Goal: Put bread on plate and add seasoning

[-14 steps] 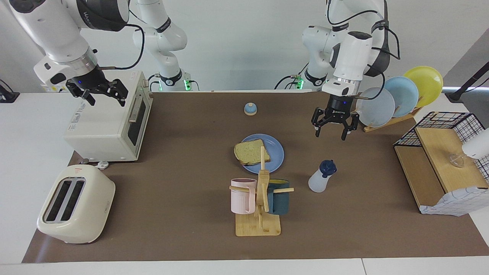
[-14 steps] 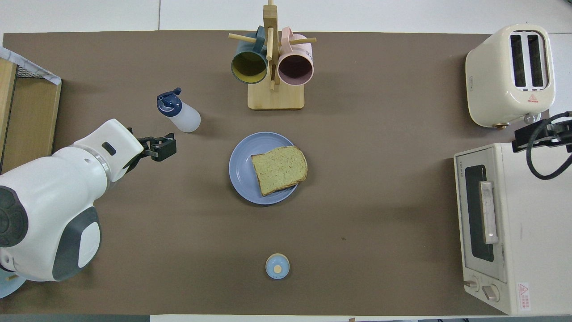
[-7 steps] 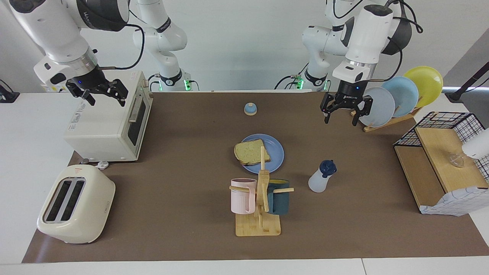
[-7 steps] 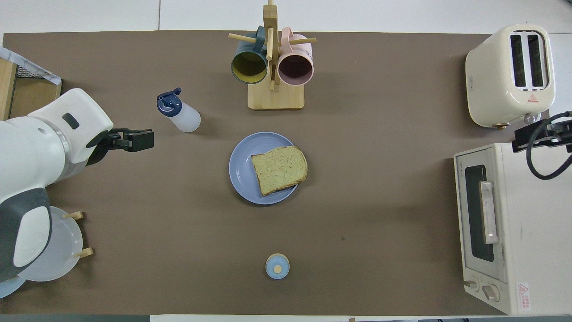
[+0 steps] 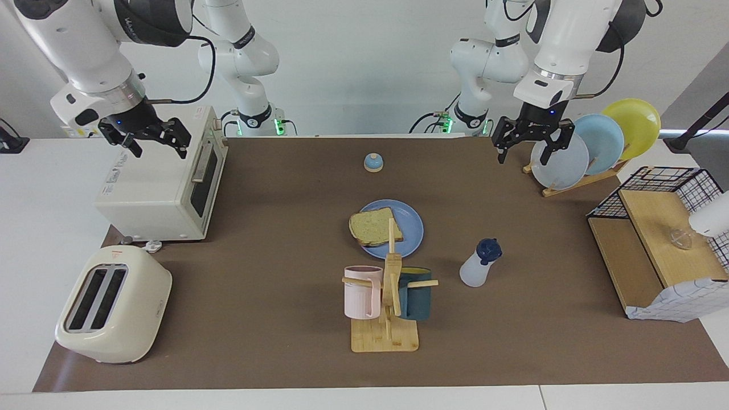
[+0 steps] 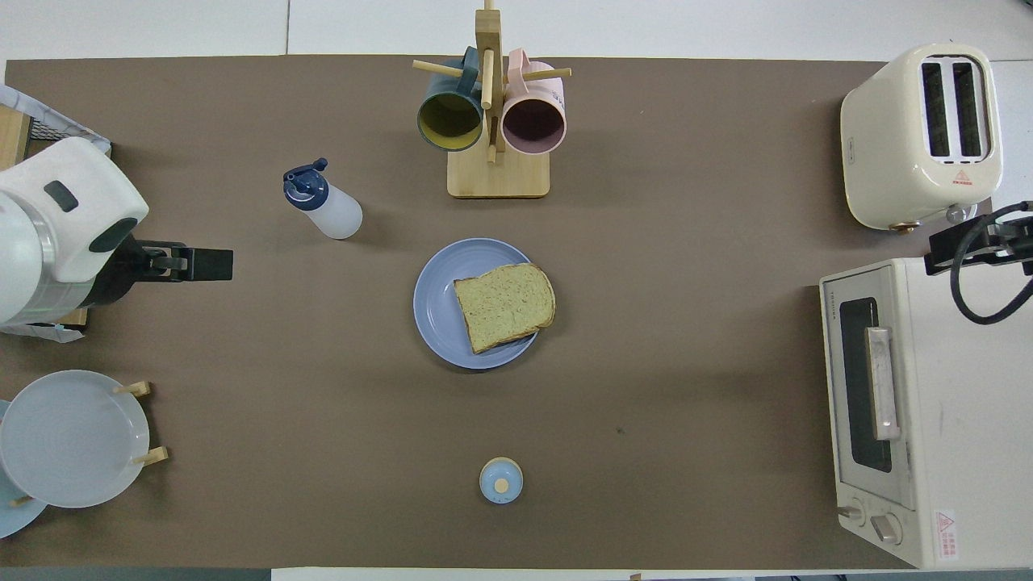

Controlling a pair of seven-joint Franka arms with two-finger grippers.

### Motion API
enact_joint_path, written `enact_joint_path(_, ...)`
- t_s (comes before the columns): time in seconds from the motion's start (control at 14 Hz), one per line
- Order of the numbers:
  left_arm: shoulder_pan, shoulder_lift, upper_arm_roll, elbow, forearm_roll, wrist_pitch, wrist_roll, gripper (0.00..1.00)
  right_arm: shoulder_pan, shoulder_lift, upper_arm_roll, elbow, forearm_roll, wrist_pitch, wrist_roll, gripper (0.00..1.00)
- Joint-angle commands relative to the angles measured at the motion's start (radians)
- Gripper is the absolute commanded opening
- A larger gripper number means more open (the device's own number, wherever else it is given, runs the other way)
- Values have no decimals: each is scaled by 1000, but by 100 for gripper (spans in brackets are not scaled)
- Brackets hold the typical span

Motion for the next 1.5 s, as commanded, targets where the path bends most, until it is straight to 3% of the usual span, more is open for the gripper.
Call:
enact_joint_path(0.0,44,18,5,30,-26,-94,51,100,-4,-13,0,-14,-2,9,-21,100)
enact_joint_path(0.36,110,13,4,21,-68,-151,108,100,-4,-13,2,-14,-2,9,-21,100)
enact_joint_path(0.78,206,29,2,84,-71,-208,109,100,-4,-13,2,-14,-2,9,-21,100)
enact_joint_path(1.14,251,133,-6,271,-134,-306,108,100,-4,-14,0,-14,-2,9,-21,100)
enact_joint_path(1.28,257,163,-12,300,-143,-318,108,100,-4,-13,0,-14,-2,9,-21,100)
enact_joint_path(1.35,296,180,-38,302,-154,-317,108,100,-4,-13,2,-14,-2,8,-21,100)
enact_joint_path(1.43,383,197,-138,300,-154,-306,108,100,-4,-13,2,-14,-2,9,-21,100)
